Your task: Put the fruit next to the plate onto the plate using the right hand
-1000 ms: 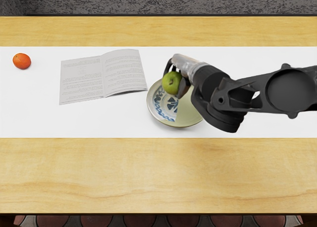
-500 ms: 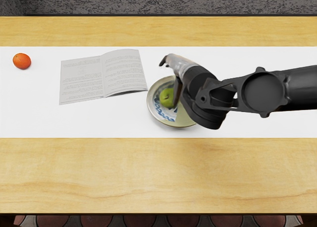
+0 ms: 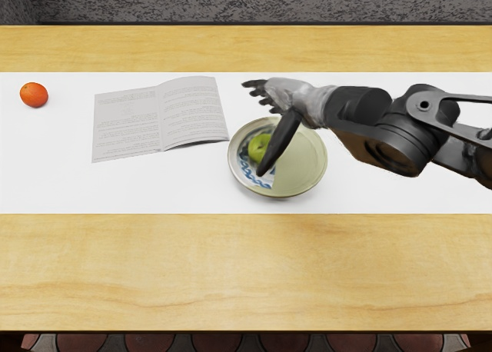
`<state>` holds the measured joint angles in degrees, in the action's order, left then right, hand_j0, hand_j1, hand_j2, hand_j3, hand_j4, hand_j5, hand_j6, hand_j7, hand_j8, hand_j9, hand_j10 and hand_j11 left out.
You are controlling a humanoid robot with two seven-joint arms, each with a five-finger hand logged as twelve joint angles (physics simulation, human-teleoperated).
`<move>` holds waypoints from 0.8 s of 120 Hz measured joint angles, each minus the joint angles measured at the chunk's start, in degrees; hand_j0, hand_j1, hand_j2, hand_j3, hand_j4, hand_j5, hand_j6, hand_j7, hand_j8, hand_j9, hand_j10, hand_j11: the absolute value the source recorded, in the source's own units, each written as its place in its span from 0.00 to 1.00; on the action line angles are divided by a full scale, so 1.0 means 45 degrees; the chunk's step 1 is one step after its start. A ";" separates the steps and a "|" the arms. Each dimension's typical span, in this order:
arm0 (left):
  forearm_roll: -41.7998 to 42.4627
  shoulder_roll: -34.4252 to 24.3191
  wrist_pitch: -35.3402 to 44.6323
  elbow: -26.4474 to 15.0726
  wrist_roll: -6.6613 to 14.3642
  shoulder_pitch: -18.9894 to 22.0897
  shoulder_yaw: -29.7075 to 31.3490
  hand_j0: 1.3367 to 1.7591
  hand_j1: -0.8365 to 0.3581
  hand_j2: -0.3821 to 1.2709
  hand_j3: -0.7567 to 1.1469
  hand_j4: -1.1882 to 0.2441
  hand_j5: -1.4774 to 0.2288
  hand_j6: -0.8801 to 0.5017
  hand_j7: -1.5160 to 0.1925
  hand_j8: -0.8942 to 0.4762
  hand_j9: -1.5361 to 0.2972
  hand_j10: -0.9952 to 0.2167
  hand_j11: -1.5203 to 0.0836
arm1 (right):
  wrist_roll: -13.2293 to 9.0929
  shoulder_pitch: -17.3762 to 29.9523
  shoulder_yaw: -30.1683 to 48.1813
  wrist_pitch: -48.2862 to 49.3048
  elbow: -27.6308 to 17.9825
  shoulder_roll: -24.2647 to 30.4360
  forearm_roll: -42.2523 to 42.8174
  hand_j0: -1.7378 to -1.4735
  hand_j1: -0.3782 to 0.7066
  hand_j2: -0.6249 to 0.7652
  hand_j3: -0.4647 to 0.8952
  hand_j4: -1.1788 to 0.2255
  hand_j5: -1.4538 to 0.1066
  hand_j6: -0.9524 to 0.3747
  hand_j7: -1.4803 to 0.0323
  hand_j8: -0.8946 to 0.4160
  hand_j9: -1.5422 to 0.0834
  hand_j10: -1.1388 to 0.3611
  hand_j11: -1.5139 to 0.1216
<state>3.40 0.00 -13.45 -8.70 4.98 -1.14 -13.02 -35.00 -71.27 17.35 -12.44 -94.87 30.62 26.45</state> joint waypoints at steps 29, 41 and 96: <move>-0.0008 0.0000 0.0000 0.0000 0.0004 0.0000 0.0001 0.76 0.99 0.23 0.40 0.83 0.87 0.64 0.89 0.65 0.84 0.82 0.95 | 0.0000 0.4055 0.4683 0.8616 0.1229 0.2764 -0.5070 0.30 0.03 0.45 0.34 0.83 0.93 0.71 0.97 0.68 0.94 0.75 0.92; -0.0006 0.0000 0.0000 0.0001 0.0003 0.0000 0.0001 0.76 0.99 0.23 0.40 0.83 0.87 0.64 0.89 0.65 0.84 0.82 0.95 | 0.0000 0.4749 0.4635 0.9807 0.2667 0.4122 -0.7850 0.30 0.03 0.45 0.34 0.84 0.93 0.72 0.98 0.68 0.95 0.76 0.92; -0.0026 0.0000 0.0000 0.0001 0.0002 -0.0097 -0.0009 0.76 0.99 0.23 0.40 0.83 0.87 0.64 0.89 0.65 0.84 0.82 0.95 | 0.0000 0.4873 0.2009 1.0545 0.4529 0.7002 -1.1533 0.30 0.03 0.45 0.34 0.84 0.93 0.72 0.98 0.69 0.95 0.76 0.93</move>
<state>3.28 0.00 -13.45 -8.70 4.99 -1.58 -13.06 -35.00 -49.34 26.39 35.01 -74.49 62.13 -25.45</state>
